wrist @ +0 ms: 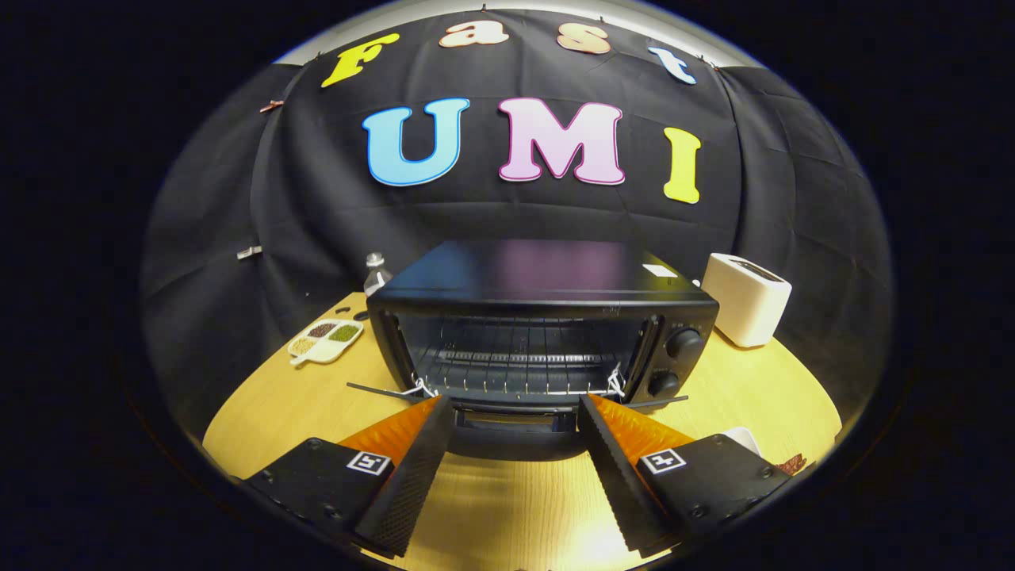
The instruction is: Open the toaster oven, put the food inside, and close the toaster oven door.
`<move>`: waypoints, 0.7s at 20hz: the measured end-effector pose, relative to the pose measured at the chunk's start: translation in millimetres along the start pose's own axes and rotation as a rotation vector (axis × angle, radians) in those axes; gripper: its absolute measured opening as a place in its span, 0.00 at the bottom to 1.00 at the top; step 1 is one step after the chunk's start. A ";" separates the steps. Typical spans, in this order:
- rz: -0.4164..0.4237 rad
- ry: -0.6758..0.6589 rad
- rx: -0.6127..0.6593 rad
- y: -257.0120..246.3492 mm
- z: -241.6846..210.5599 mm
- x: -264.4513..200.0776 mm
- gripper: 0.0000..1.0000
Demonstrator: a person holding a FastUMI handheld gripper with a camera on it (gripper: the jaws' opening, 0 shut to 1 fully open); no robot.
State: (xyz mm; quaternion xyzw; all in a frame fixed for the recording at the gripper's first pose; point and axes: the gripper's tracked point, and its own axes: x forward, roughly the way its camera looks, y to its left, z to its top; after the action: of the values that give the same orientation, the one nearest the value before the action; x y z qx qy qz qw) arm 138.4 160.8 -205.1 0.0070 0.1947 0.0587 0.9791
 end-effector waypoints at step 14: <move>0.019 0.165 -0.125 -14.5 -80.3 -28.5 0.98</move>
State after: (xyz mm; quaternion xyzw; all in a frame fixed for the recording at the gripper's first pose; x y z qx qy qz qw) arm 83.2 142.3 -269.0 -0.0570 0.2704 0.0804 0.9577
